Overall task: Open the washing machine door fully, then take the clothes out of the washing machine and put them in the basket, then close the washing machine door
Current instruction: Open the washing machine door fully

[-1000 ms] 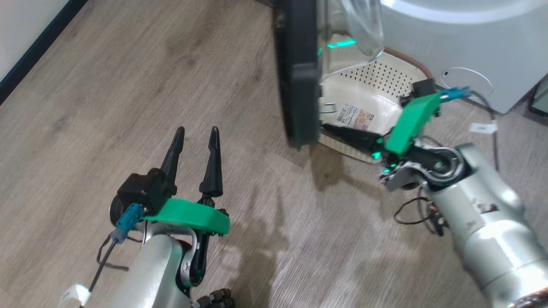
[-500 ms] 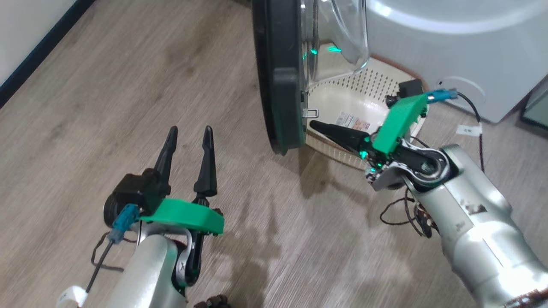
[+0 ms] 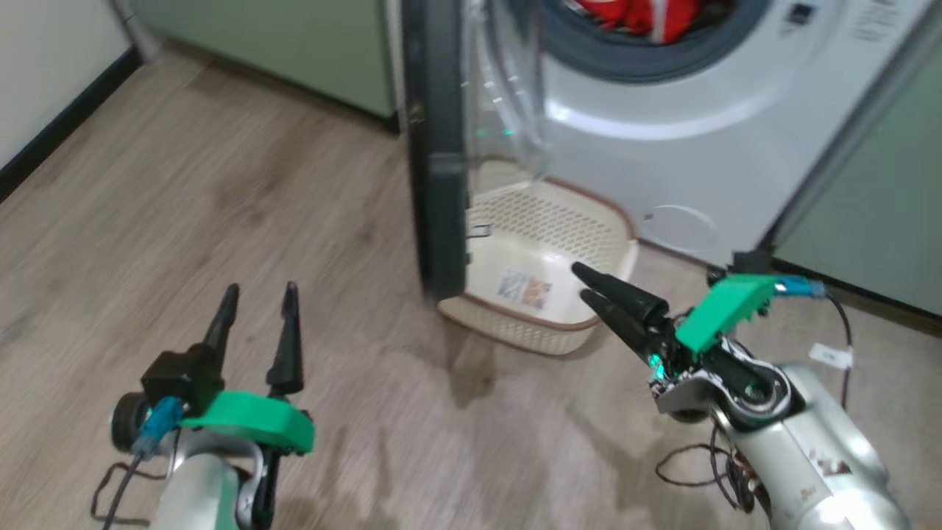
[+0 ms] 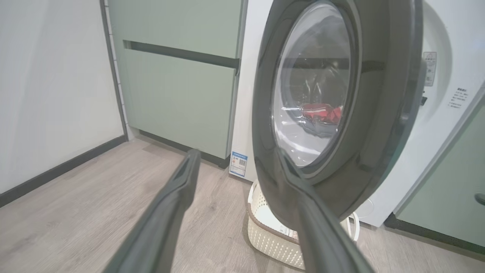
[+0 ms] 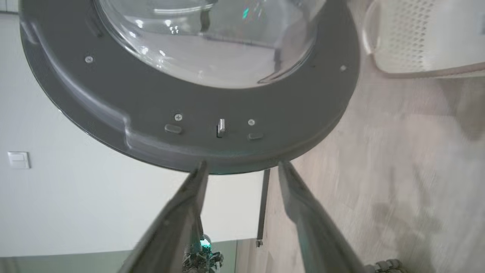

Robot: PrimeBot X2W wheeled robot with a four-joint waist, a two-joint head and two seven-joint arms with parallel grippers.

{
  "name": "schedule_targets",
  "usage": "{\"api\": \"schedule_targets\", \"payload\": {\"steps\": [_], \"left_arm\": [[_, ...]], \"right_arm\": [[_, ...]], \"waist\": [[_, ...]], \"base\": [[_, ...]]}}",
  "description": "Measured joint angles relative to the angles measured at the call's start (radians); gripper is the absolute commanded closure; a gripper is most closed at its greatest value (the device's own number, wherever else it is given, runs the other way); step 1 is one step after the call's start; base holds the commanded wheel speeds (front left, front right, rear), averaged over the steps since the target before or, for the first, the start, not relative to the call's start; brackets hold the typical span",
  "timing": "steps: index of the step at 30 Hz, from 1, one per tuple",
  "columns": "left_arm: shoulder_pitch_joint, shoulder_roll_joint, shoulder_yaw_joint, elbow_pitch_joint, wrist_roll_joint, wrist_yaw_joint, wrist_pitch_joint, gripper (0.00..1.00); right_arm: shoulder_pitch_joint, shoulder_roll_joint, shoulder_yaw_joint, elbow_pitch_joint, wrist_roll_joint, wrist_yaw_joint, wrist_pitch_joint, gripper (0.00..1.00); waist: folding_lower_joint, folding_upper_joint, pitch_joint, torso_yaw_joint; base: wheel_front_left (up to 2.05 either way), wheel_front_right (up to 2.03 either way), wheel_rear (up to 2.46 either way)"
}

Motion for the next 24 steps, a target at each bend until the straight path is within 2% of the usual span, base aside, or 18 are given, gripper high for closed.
{"api": "schedule_targets", "payload": {"steps": [6,10,15,16,18,20,22,23,24], "left_arm": [[0.002,0.007,0.056,0.039,0.033,-0.028,0.000,0.00],[0.002,0.007,0.082,0.062,0.043,-0.036,0.000,0.00],[0.003,0.009,0.126,0.073,0.043,-0.045,0.000,0.00],[0.003,0.009,0.126,0.073,0.043,-0.045,0.000,0.00],[0.005,0.012,0.143,0.078,0.043,-0.053,0.000,0.00],[0.007,0.013,0.148,0.081,0.043,-0.053,0.000,0.00],[0.007,0.013,0.156,0.086,0.043,-0.053,0.000,0.00],[0.007,0.013,0.165,0.086,0.043,-0.053,0.000,0.00],[0.007,0.013,0.168,0.086,0.043,-0.053,0.000,0.00]], "right_arm": [[0.071,-0.007,-0.029,-0.020,-0.082,0.000,-0.175,0.00],[0.097,-0.057,-0.010,-0.020,-0.189,0.000,-0.371,0.00],[0.102,-0.114,0.081,-0.020,-0.317,0.000,-0.644,0.00],[0.102,-0.114,0.081,-0.020,-0.317,0.000,-0.644,0.00],[0.102,-0.132,0.124,-0.016,-0.365,0.000,-0.734,0.00],[0.101,-0.149,0.150,-0.006,-0.425,0.000,-0.763,0.00],[0.102,-0.151,0.100,-0.005,-0.514,0.001,-0.768,0.00],[0.103,-0.151,-0.004,-0.038,-0.656,0.001,-0.769,0.00],[0.109,-0.150,-0.059,-0.067,-0.762,0.001,-0.770,0.00]], "waist": [[0.0000,0.0000,-0.049,-0.103],[0.0000,0.0000,-0.074,-0.159],[0.0000,0.0000,-0.101,-0.214],[0.0000,0.0000,-0.101,-0.214],[0.0000,0.0000,-0.110,-0.232],[0.0000,0.0000,-0.118,-0.246],[0.0000,0.0000,-0.123,-0.257],[0.0000,0.0000,-0.124,-0.265],[0.0000,0.0000,-0.124,-0.268]], "base": [[0.00,0.00,0.00],[0.00,0.00,0.00],[0.00,0.00,0.00],[0.00,0.00,0.00],[0.00,0.00,0.00],[0.00,0.00,0.00],[0.00,0.00,0.00],[0.00,0.00,0.00],[0.00,0.00,0.00]]}}
